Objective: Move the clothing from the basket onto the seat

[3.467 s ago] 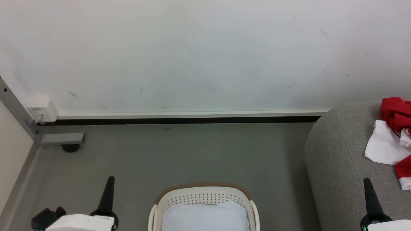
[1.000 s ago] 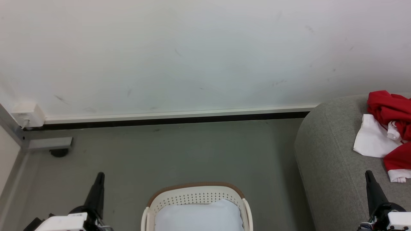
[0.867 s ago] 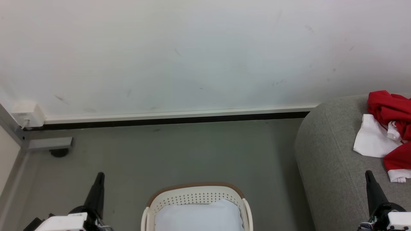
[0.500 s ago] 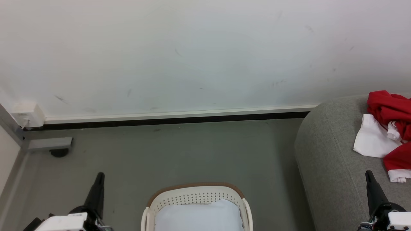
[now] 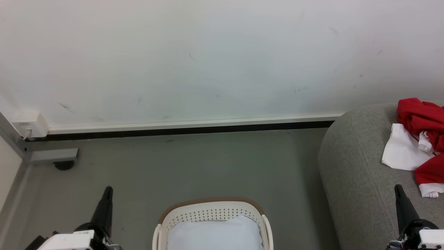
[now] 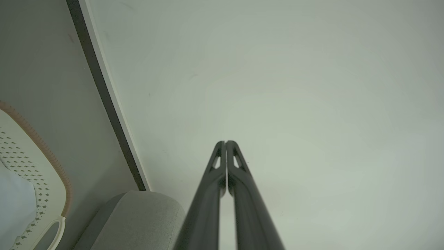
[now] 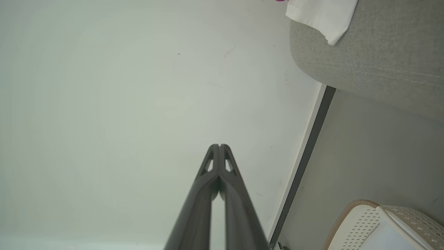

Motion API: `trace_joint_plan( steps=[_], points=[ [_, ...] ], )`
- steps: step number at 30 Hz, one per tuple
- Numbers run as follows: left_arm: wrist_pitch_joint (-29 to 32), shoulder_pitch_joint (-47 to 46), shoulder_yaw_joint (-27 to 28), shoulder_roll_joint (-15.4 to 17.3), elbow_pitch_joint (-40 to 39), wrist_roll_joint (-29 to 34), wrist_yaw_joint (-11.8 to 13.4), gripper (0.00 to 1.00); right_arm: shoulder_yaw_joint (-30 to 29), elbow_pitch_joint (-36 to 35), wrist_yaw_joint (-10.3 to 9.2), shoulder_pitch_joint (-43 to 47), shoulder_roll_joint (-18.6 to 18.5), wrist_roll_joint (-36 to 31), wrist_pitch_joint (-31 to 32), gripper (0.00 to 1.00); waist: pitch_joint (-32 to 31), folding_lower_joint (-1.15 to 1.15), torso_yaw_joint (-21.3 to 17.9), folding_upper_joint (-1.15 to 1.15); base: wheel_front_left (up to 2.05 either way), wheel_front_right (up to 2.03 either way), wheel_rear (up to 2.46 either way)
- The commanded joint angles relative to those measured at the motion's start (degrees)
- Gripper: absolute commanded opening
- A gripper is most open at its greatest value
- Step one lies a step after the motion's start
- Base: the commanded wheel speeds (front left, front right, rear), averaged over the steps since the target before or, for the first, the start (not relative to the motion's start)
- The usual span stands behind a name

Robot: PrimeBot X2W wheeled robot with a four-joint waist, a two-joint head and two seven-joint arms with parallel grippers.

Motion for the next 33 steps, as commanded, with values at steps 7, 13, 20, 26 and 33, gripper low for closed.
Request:
trace_joint_plan(
  steps=[7, 13, 20, 26, 33],
  points=[
    [0.2, -0.4, 0.2, 0.1, -0.2, -0.5, -0.2, 0.0, -0.2, 0.2, -0.12, -0.7, 0.1, -0.3, 0.2, 0.0, 0.0, 0.0, 0.0, 0.0, 0.0, 0.0, 0.0],
    [0.3, -0.4, 0.2, 0.1, -0.2, -0.5, -0.2, 0.0, -0.3, 0.1, -0.12, -0.7, 0.1, -0.3, 0.2, 0.0, 0.0, 0.0, 0.0, 0.0, 0.0, 0.0, 0.0],
    [0.2, -0.4, 0.2, 0.1, -0.2, -0.5, -0.2, 0.0, -0.3, 0.2, -0.12, -0.7, 0.1, -0.4, 0.1, 0.0, 0.0, 0.0, 0.0, 0.0, 0.0, 0.0, 0.0],
    [0.3, -0.4, 0.2, 0.1, -0.2, -0.5, -0.2, 0.0, -0.3, 0.2, -0.12, -0.7, 0.1, -0.4, 0.2, 0.0, 0.0, 0.0, 0.0, 0.0, 0.0, 0.0, 0.0],
    [0.3, -0.4, 0.2, 0.1, -0.2, -0.5, -0.2, 0.0, -0.4, 0.2, -0.12, -0.7, 0.2, -0.4, 0.2, 0.0, 0.0, 0.0, 0.0, 0.0, 0.0, 0.0, 0.0]
  ],
)
